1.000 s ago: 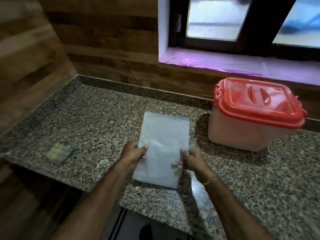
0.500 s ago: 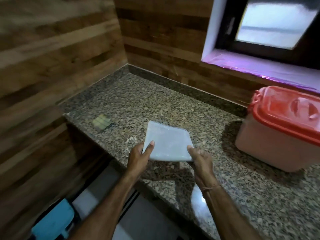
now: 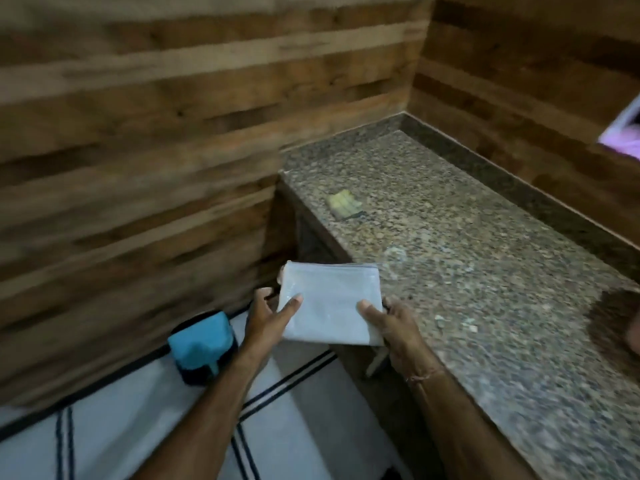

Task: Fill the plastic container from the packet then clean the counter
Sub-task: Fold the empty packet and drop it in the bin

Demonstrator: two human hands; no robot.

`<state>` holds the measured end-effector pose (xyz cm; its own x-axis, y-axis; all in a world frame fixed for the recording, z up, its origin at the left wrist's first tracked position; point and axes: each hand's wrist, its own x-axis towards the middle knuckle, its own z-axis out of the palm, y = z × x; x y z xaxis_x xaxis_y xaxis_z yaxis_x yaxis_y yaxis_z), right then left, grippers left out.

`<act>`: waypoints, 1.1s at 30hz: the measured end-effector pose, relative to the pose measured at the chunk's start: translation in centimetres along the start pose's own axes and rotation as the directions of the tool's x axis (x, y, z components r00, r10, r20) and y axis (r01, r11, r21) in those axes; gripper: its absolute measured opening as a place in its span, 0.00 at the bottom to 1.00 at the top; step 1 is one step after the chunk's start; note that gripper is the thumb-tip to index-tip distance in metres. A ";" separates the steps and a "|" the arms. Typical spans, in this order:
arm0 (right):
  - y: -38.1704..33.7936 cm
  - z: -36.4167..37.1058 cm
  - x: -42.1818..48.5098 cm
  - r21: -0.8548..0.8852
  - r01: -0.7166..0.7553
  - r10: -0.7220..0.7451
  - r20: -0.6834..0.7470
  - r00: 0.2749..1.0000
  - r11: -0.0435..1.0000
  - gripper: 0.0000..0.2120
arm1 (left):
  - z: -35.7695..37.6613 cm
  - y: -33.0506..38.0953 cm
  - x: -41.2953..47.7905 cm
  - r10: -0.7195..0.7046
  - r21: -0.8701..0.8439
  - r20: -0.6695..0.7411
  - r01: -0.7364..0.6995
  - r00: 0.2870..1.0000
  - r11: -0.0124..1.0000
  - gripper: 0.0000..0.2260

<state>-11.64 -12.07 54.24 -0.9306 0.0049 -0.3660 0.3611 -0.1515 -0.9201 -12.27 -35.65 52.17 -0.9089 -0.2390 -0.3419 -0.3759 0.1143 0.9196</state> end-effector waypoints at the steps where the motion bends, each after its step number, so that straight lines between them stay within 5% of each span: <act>1: 0.3 1.6 0.0 -0.018 0.003 -0.003 0.019 1.000 1.000 0.19 | -1.6 -0.2 -0.2 -0.026 -0.029 -0.015 0.025 1.000 0.999 0.24; 9: 5.0 17.8 2.9 -0.260 -0.018 0.049 0.111 0.993 0.965 0.19 | -16.8 -5.8 -0.3 -0.302 -0.339 -0.091 0.256 0.949 0.905 0.04; 13: 7.2 23.1 5.8 -0.378 -0.035 0.103 0.161 0.982 0.925 0.07 | -21.6 -8.5 1.0 -0.414 -0.404 -0.216 0.306 0.884 0.862 0.09; 18: 11.8 27.8 11.0 -0.508 -0.113 0.249 0.208 0.946 0.854 0.03 | -26.0 -12.3 3.1 -0.577 -0.503 -0.396 0.357 0.714 0.787 0.13; 21: 15.8 30.1 14.2 -0.582 -0.184 0.365 0.210 0.907 0.792 0.08 | -28.1 -15.3 4.7 -0.642 -0.531 -0.459 0.390 0.614 0.752 0.11; 29: 32.2 35.0 22.6 -0.753 -0.322 0.556 0.070 0.828 0.574 0.11 | -30.2 -26.9 13.8 -0.756 -0.698 -0.414 0.356 0.508 0.621 0.13; 33: 42.7 36.5 27.3 -0.836 -0.315 0.616 0.035 0.787 0.450 0.24 | -29.9 -36.1 19.5 -0.804 -0.756 -0.363 0.356 0.471 0.549 0.10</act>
<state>-23.84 -54.50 10.01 -0.5118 -0.1244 -0.8501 0.5052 0.7567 -0.4149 -11.04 -73.27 18.04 -0.0601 -0.5540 -0.8303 -0.3937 -0.7512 0.5298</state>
